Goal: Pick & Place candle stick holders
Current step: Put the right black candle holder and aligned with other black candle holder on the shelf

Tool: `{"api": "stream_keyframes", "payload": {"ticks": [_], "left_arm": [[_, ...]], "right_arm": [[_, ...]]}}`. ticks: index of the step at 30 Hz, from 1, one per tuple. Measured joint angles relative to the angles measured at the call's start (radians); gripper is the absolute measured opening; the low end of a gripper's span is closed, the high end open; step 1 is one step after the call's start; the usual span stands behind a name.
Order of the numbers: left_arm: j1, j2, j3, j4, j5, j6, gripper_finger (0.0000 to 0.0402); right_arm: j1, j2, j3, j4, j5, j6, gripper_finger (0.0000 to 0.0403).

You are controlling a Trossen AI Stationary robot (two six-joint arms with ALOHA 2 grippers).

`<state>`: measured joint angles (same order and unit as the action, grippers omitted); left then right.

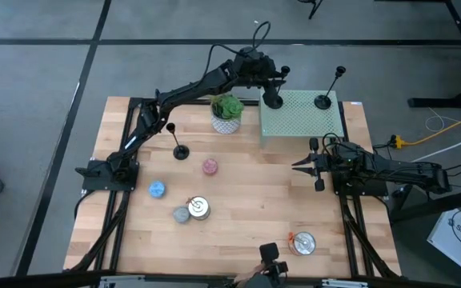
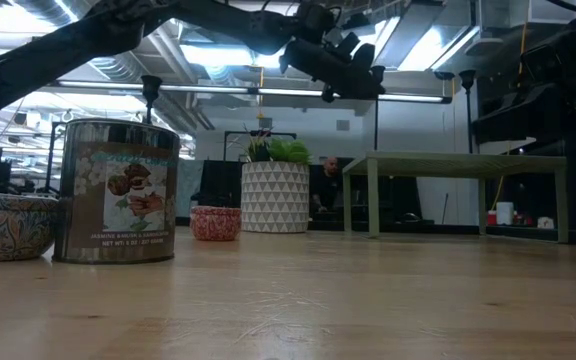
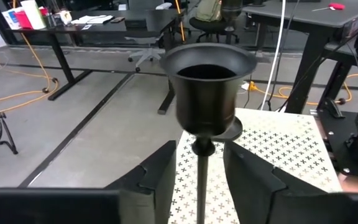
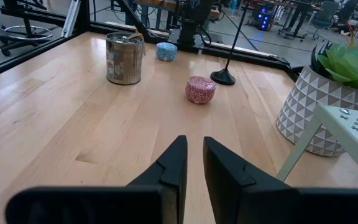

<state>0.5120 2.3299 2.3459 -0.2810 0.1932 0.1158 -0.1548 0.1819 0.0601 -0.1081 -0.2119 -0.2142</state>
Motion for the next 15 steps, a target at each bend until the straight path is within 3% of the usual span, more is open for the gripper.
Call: {"api": "stream_keyframes", "payload": {"ticks": [8,15], "left_arm": [[-0.002,0.000,0.000,0.000,0.000,0.000,0.0168],[-0.002,0.000,0.000,-0.038,-0.001,0.002,0.0173]], "right_arm": [[0.000,0.000,0.000,0.000,0.000,0.000,0.0054],[0.000,0.000,0.000,0.000,0.000,0.000,0.0054]]}}
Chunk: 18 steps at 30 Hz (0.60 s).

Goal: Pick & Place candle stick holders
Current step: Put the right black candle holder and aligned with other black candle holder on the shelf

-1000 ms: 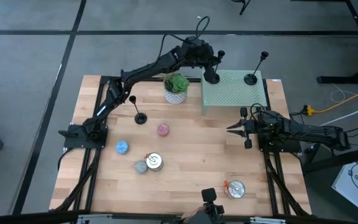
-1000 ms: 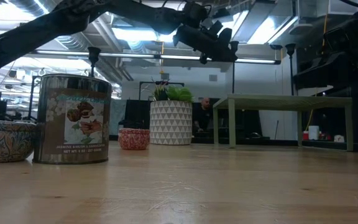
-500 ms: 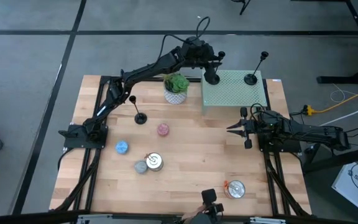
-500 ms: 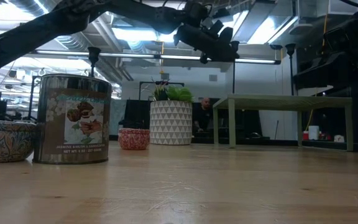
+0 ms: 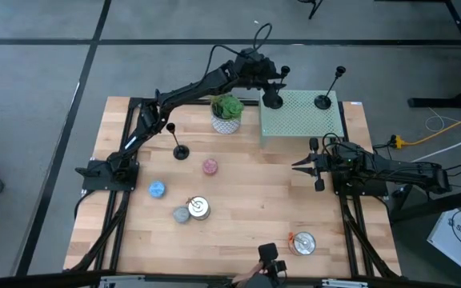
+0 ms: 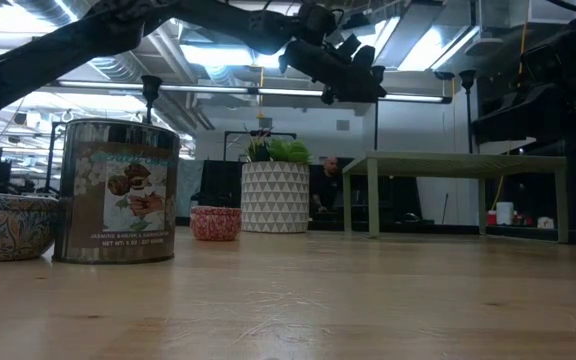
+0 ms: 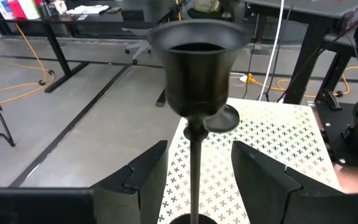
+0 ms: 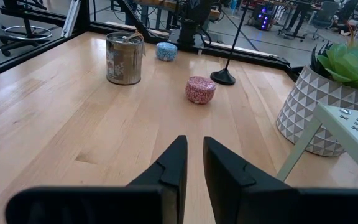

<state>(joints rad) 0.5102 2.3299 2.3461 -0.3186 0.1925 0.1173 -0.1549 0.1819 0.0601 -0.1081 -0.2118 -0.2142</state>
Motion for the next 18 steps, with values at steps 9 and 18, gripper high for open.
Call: {"api": "stream_keyframes", "payload": {"ticks": [9,18], "left_arm": [[0.002,-0.003,0.000,-0.039,-0.001,0.001,0.0173],[0.005,-0.093,0.000,-0.180,-0.051,0.076,0.0173]], "right_arm": [[0.000,0.000,0.000,0.000,0.000,0.000,0.0054],[0.000,0.000,0.000,0.000,0.000,0.000,0.0054]]}}
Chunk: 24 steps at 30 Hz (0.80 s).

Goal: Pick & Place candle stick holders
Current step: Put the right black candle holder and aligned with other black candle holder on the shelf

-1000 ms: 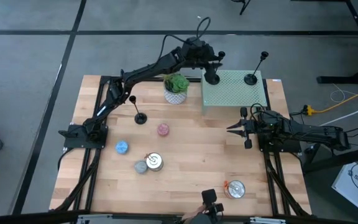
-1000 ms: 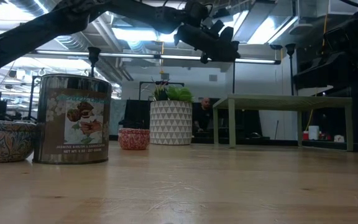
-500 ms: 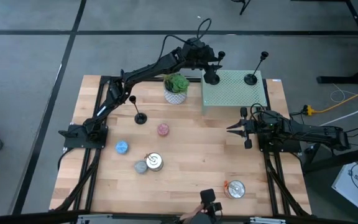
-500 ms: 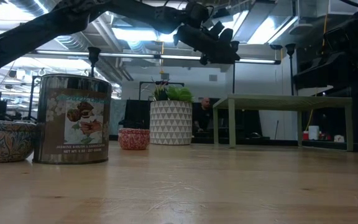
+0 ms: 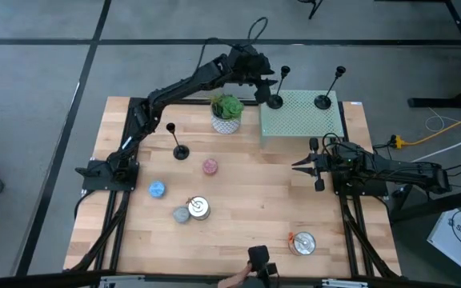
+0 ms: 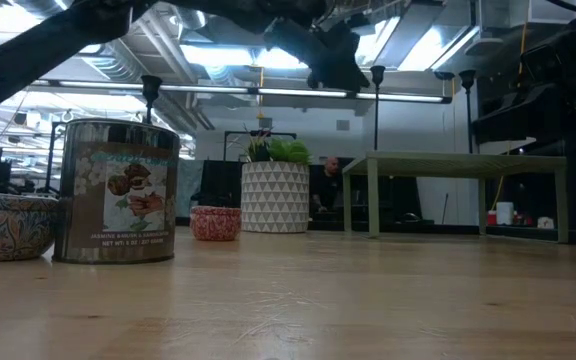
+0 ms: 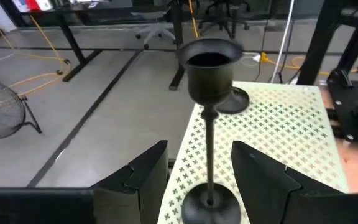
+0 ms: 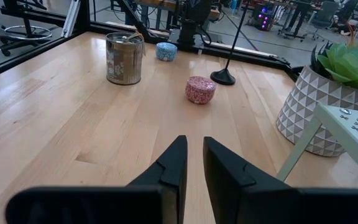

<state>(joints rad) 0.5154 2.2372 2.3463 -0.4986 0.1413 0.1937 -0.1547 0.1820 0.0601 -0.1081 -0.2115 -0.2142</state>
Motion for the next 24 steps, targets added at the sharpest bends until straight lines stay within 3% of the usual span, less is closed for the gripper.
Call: {"api": "stream_keyframes", "payload": {"ticks": [8,20,24], "left_arm": [[-0.040,-0.037,0.000,-0.079,0.005,0.067,0.0173],[-0.093,-0.035,0.000,-0.143,0.007,0.040,0.0173],[-0.144,-0.035,0.000,-0.165,-0.067,0.047,0.0173]], "right_arm": [[0.000,0.000,0.000,0.000,0.000,0.000,0.0054],[0.000,0.000,0.000,0.000,0.000,0.000,0.0054],[0.000,0.000,0.000,0.000,0.000,0.000,0.0055]]}}
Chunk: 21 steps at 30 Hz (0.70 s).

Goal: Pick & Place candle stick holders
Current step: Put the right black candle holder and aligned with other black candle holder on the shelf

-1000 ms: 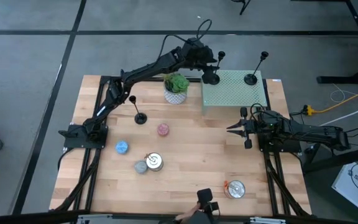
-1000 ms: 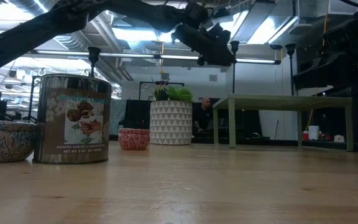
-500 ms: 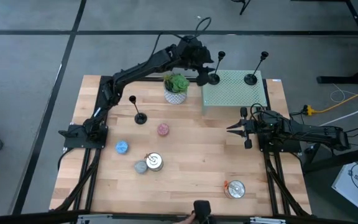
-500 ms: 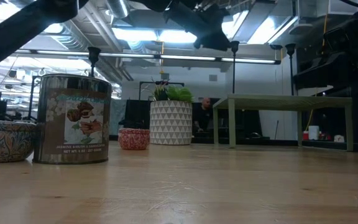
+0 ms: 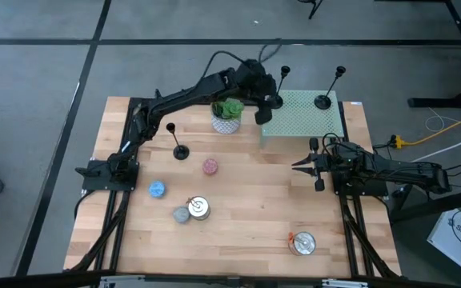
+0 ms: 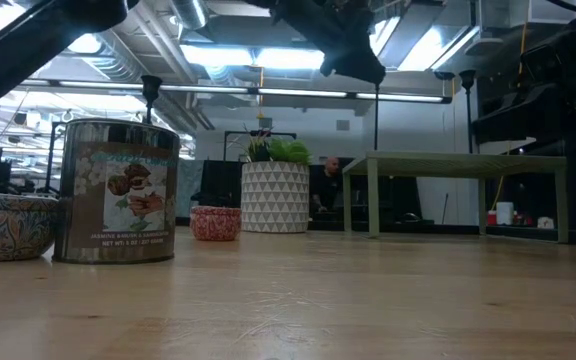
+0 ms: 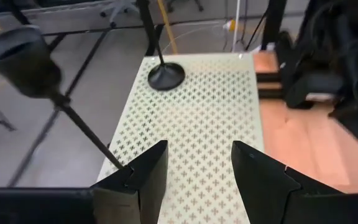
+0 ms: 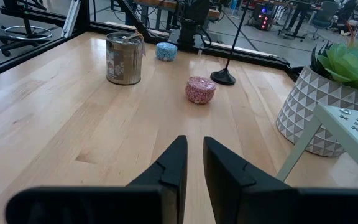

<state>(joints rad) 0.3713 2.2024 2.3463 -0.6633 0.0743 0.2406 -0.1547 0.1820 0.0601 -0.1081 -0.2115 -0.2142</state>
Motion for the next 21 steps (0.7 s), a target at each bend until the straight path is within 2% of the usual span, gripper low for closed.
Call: {"api": "stream_keyframes", "payload": {"ticks": [5,12,21], "left_arm": [[-0.080,-0.003,0.000,-0.083,-0.150,0.072,0.0173],[-0.151,-0.008,-0.006,-0.150,-0.144,0.049,0.0173],[-0.204,-0.036,-0.253,0.074,-0.170,-0.007,0.0160]], "right_arm": [[0.000,0.000,0.000,0.000,0.000,0.000,0.0055],[0.000,0.000,0.000,0.000,0.000,0.000,0.0055],[0.000,0.000,0.000,0.000,0.000,0.000,0.0054]]}}
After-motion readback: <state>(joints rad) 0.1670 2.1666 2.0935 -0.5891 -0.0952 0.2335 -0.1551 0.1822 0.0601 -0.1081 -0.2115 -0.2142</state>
